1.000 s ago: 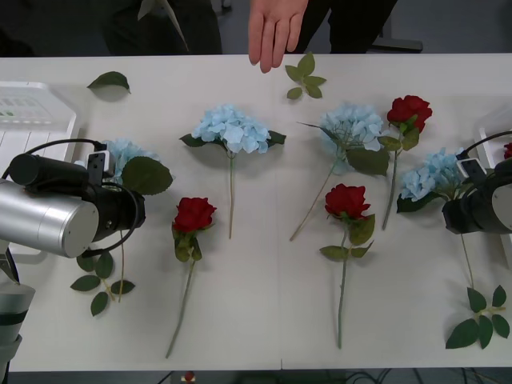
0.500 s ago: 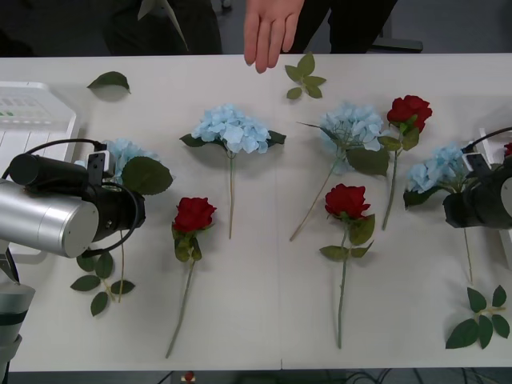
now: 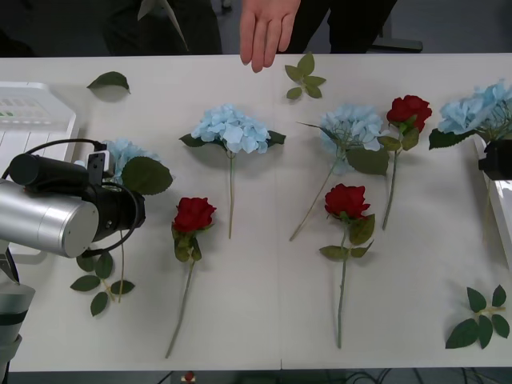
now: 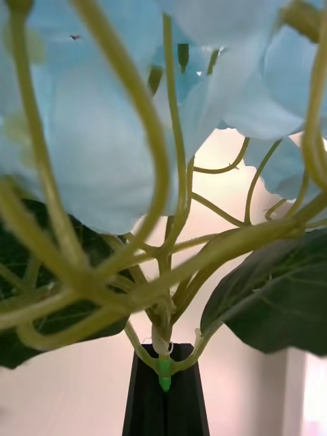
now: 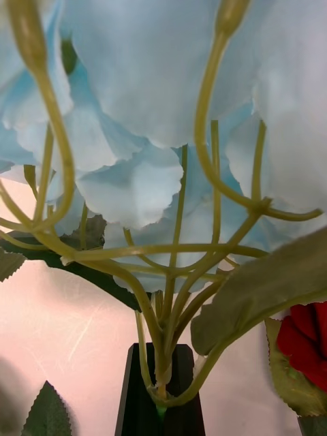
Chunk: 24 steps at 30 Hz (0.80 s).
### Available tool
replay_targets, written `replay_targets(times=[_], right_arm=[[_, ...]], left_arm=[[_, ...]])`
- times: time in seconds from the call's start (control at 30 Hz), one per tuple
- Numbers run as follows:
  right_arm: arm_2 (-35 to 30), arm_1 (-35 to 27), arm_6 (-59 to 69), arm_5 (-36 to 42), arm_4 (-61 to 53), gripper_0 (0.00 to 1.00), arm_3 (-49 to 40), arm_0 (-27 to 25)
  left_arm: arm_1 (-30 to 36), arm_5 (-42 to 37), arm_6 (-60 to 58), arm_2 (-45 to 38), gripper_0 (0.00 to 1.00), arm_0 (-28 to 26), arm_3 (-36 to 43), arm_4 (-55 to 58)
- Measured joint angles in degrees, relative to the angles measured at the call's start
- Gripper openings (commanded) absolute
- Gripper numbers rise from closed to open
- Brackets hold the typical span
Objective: Place the red flowers into the right box and the blue flowers into the left box. If a person shows an open palm, hand one flower to the person first, then continue sorting.
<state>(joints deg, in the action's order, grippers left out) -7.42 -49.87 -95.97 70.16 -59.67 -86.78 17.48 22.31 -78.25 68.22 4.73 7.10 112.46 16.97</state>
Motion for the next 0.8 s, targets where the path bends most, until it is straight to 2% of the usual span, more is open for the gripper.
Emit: replay_targets(times=[0.13, 0.33, 0.43, 0.63, 0.8], right_arm=[[-1.7, 0.0, 0.0, -3.4, -7.4, 0.00, -3.3, 0.0], [-0.9, 0.2, 0.0, -12.2, -16.9, 0.00, -6.9, 1.0], [-0.6, 2.3, 0.0, -12.9, -17.6, 0.00, -7.1, 4.3], [-0.3, 10.3, -2.2, -19.0, -19.7, 0.00, -7.1, 12.9], [4.7, 14.5, -4.0, -27.6, -18.3, 0.00, -7.1, 19.7]], left_arm=[[0.0, 0.0, 0.0, 0.0, 0.00, 0.0, 0.0, 0.0], [0.0, 0.0, 0.0, 0.0, 0.00, 0.0, 0.0, 0.0], [0.0, 0.0, 0.0, 0.0, 0.00, 0.0, 0.0, 0.0], [0.0, 0.0, 0.0, 0.0, 0.00, 0.0, 0.0, 0.0], [0.0, 0.0, 0.0, 0.0, 0.00, 0.0, 0.0, 0.0]])
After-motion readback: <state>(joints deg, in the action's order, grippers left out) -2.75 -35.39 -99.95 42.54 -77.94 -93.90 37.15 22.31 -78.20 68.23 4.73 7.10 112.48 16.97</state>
